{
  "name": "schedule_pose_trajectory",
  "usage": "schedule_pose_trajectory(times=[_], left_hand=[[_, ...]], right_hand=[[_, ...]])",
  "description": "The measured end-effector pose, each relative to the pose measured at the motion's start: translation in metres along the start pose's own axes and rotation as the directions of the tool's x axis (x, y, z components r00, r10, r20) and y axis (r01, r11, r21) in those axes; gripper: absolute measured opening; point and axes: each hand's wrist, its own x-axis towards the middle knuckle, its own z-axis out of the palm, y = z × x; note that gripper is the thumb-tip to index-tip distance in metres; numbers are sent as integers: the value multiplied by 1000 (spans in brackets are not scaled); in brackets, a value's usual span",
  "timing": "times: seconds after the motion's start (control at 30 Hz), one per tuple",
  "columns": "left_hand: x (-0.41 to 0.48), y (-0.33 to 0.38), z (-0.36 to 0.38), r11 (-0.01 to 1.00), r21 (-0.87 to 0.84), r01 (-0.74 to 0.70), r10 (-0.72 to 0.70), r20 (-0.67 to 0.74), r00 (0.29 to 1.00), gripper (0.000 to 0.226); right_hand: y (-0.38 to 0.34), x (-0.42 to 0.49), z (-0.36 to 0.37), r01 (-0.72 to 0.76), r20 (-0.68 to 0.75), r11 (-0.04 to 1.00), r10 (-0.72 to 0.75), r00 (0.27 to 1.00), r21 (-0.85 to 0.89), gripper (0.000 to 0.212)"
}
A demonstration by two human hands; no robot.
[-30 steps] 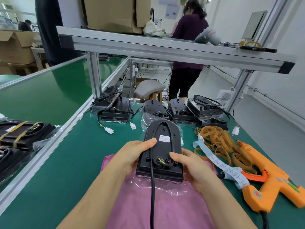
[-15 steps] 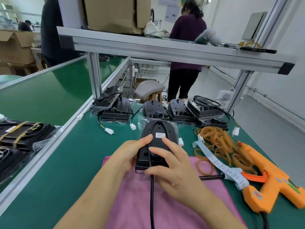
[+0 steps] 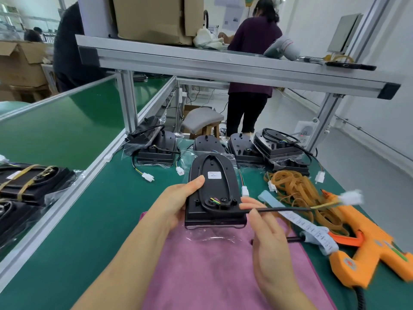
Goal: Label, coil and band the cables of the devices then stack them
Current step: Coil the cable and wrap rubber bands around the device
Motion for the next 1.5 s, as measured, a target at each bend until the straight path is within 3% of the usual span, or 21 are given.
schedule_pose_trajectory(times=[0.13,0.23,0.3,0.43,0.57,0.8,0.97,1.1,1.2,1.27,1.33,1.43,1.5], left_hand=[[-2,-1,1,999,21,-37,37,17,999,45],[-4,-3,0,996,56,-75,74,23,997,45],[-5,-4,-1,993,74,-92,91,24,996,49],[-7,-7,0,991,94,-99,94,56,994,66],[-6,-10,2,988,110,-111,103,73,992,74],[-7,-13,2,988,101,-113,104,88,991,52],[-14,-15,4,985,126,-119,110,76,991,69],[-18,-17,2,990,84,-117,110,87,990,64],[-21,-21,2,991,69,-111,104,105,989,58],[-22,-23,3,990,89,-110,101,107,989,60],[-24,-25,3,990,93,-105,94,114,989,62],[-27,-26,6,992,87,-93,82,123,989,46],[-30,-26,8,991,106,-80,67,114,991,48]], right_hand=[[5,12,-7,-311,-192,949,316,929,52,24],[5,21,-14,-400,-244,915,398,884,41,17],[2,25,-17,-406,-218,913,390,894,-31,18],[-6,36,-21,-304,-130,886,275,953,-349,32],[-11,44,-15,-188,-76,896,172,982,-403,16],[0,38,-10,89,63,777,-63,996,-623,24],[3,37,-11,160,175,682,-48,983,-714,41],[-6,37,-12,-22,194,848,146,970,-530,46],[-10,35,-16,-281,194,941,316,929,-187,52],[-12,37,-17,-437,212,896,415,885,72,62],[-14,38,-17,-535,220,819,494,841,206,58],[-15,40,-14,-628,290,731,560,776,267,42],[-12,39,-14,-652,304,710,580,756,266,36]])
